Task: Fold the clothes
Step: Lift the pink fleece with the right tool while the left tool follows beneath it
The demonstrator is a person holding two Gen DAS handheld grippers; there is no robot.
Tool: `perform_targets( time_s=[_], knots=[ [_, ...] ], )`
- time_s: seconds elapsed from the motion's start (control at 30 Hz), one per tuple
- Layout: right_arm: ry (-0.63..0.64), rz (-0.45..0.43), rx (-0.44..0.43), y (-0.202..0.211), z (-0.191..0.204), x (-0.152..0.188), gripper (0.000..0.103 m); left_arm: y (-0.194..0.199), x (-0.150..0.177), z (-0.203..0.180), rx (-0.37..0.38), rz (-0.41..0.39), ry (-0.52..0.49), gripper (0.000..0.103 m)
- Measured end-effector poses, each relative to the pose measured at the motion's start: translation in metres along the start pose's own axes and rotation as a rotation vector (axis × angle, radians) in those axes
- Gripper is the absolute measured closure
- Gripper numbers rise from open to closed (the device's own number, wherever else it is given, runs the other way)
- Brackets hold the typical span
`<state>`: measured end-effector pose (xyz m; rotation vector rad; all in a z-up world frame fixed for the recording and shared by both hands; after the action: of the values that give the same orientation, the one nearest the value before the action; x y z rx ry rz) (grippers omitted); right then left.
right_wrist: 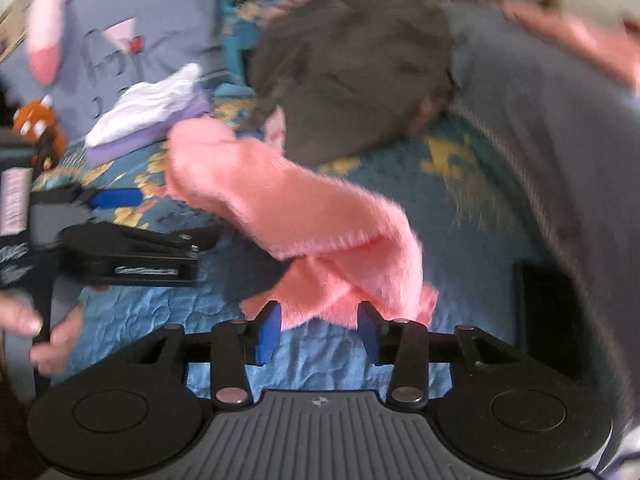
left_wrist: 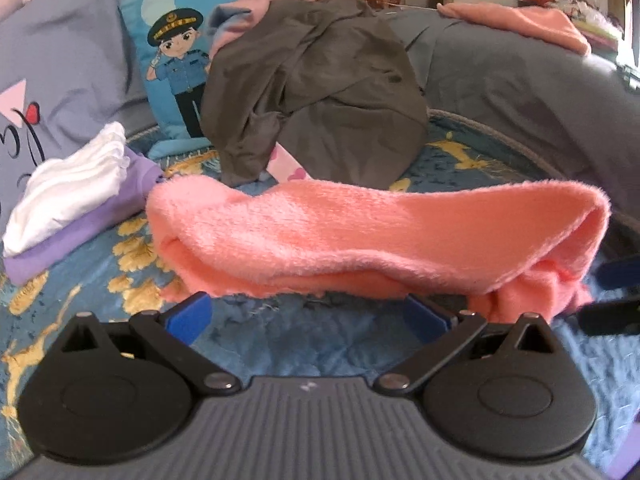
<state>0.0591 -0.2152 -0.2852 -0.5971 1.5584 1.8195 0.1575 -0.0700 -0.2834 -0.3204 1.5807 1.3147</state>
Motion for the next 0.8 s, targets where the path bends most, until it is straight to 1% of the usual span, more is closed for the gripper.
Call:
perform_targets(
  time_s=[0.1, 0.23, 0.3, 0.33, 0.37, 0.4, 0.43, 0.5, 0.6, 0.7, 0.8],
  knots=[
    [-0.161, 0.030, -0.085, -0.010, -0.005, 0.006, 0.061, 0.003, 0.002, 0.000, -0.012, 0.009, 0.018, 0.000],
    [-0.311, 0.057, -0.135, -0.029, -0.003, 0.014, 0.061, 0.006, 0.007, 0.001, -0.022, 0.028, 0.032, 0.000],
    [-0.350, 0.078, -0.149, -0.040, 0.002, 0.016, 0.065, 0.009, 0.010, 0.004, -0.022, 0.038, 0.048, 0.000],
    [-0.370, 0.088, -0.156, -0.046, 0.004, 0.017, 0.085, 0.010, 0.011, 0.006, -0.022, 0.043, 0.062, 0.000],
    [-0.377, 0.105, -0.158, -0.048, 0.006, 0.016, 0.099, 0.011, 0.013, 0.009, -0.023, 0.047, 0.074, 0.000],
    [-0.377, 0.105, -0.166, -0.045, 0.007, 0.013, 0.100, 0.013, 0.014, 0.011, -0.027, 0.052, 0.083, 0.000],
    [-0.365, 0.084, -0.167, -0.041, 0.008, 0.008, 0.100, 0.015, 0.015, 0.014, -0.030, 0.055, 0.091, 0.000],
    [-0.290, 0.017, -0.154, -0.021, 0.008, -0.009, 0.100, 0.018, 0.017, 0.018, -0.035, 0.056, 0.108, 0.000],
    [-0.223, -0.090, -0.167, 0.013, 0.002, -0.046, 0.100, 0.019, 0.018, 0.019, -0.033, 0.059, 0.127, 0.000],
    [-0.174, -0.185, -0.188, 0.049, -0.006, -0.082, 0.100, 0.017, 0.015, 0.012, -0.032, 0.056, 0.106, 0.000],
    [-0.135, -0.267, -0.214, 0.077, -0.011, -0.115, 0.100, 0.017, 0.007, -0.003, -0.019, 0.035, 0.059, 0.000]
  ],
)
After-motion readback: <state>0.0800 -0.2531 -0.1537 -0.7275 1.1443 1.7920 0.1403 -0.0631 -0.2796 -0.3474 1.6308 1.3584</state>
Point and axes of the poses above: each gripper's, at about its wrist camera, not at the fingertips, and y roughly against the way its jaws point, z to its left, x to its underside, the point moved 10 cm from there along -y, roughly the way its jaws point, and after that the axes turned 7 degrees about -z, right-handed, at the moved point
